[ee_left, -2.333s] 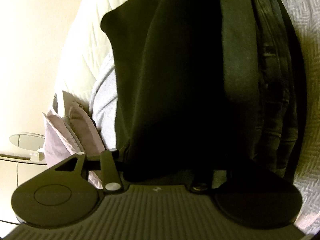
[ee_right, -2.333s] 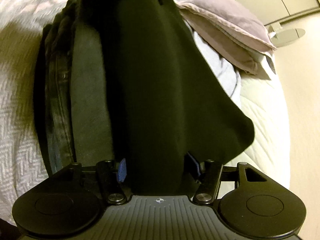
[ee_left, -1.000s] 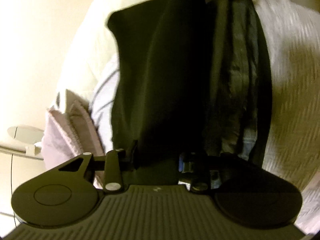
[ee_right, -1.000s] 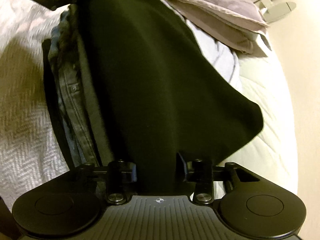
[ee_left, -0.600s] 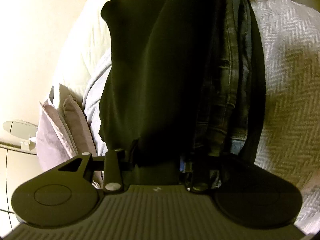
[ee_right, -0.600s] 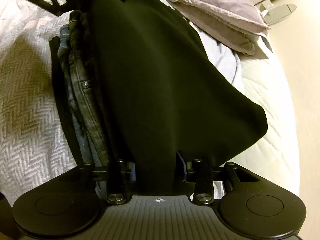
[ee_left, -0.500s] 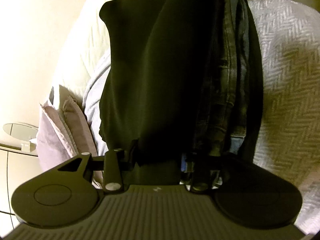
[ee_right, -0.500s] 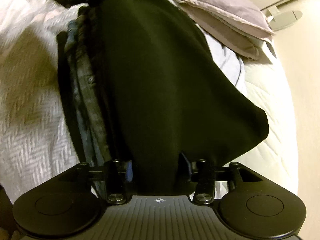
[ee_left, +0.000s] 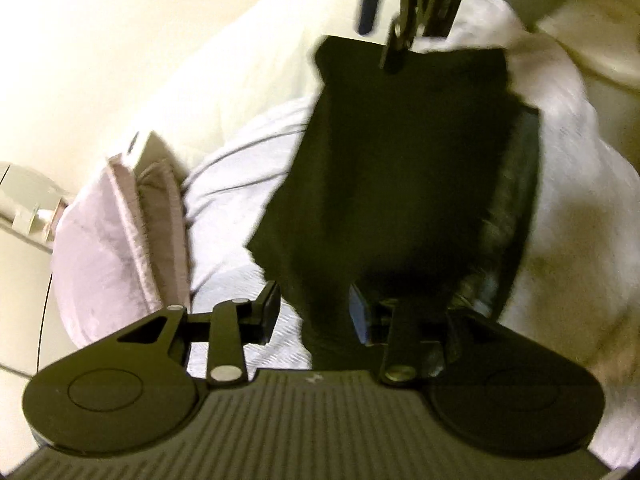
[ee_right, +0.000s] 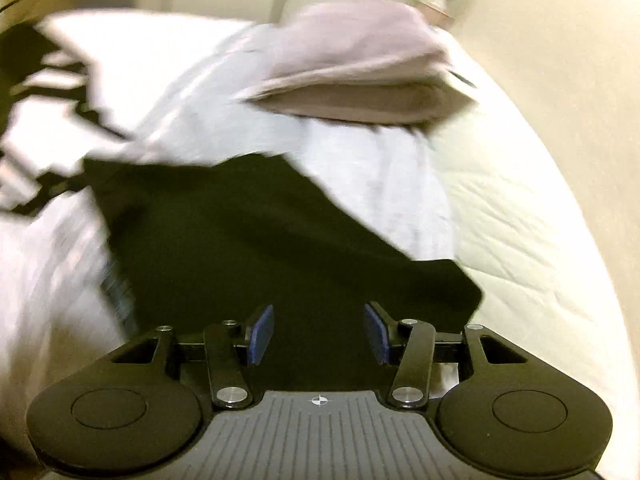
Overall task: Fold clothes
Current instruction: 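Lay the black jacket flat over the jeans stack with both grippers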
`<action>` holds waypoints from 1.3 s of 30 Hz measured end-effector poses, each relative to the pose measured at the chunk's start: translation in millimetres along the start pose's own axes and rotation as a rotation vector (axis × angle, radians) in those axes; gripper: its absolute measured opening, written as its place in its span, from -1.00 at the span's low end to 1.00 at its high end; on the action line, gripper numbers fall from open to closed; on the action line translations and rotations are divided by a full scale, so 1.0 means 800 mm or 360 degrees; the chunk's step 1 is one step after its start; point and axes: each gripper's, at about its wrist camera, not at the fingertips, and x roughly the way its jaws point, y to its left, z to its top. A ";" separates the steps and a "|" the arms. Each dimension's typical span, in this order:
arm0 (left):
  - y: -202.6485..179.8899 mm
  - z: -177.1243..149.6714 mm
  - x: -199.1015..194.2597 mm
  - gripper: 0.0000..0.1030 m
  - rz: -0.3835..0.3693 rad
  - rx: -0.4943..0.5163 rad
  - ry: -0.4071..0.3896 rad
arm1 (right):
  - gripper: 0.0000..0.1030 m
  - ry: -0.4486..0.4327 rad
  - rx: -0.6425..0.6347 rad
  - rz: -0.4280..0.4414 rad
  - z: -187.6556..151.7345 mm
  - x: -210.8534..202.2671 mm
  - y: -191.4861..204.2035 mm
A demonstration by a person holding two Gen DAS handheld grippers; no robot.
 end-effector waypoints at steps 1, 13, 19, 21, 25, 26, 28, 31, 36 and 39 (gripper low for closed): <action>0.010 0.007 0.008 -0.33 0.0007 -0.0035 0.0008 | -0.05 0.0037 0.0097 0.0010 0.007 0.016 -0.019; 0.021 0.029 0.140 -0.62 -0.0201 -0.0183 0.0226 | -0.22 0.0302 0.0404 0.0108 0.012 0.199 -0.132; 0.071 0.040 0.135 -0.51 -0.0235 -0.0383 0.0234 | -0.21 0.0201 0.0458 0.0111 0.013 0.161 -0.140; 0.096 0.044 0.143 -0.49 -0.0240 -0.0499 0.0236 | -0.21 0.0150 0.0458 0.0088 0.006 0.139 -0.131; 0.133 0.052 0.178 -0.22 -0.0331 -0.0731 0.0204 | -0.17 0.0077 0.0486 0.0097 -0.015 0.103 -0.100; 0.139 0.053 0.190 -0.01 -0.0375 -0.0795 0.0207 | -0.09 0.0074 0.0491 0.0097 -0.019 0.101 -0.095; 0.148 0.049 0.220 0.04 -0.0493 -0.0920 0.0257 | 0.06 0.0072 0.0512 0.0099 -0.027 0.099 -0.087; 0.148 0.045 0.248 -0.40 -0.0612 -0.1008 0.0326 | 0.14 0.0069 0.0542 0.0103 -0.039 0.096 -0.076; 0.167 0.046 0.218 -0.94 -0.0422 -0.1000 0.0231 | 0.15 0.0074 0.0556 0.0128 -0.041 0.093 -0.077; 0.165 0.036 0.228 -0.93 -0.0420 -0.1030 0.0267 | 0.17 0.0069 0.0535 0.0153 -0.040 0.100 -0.078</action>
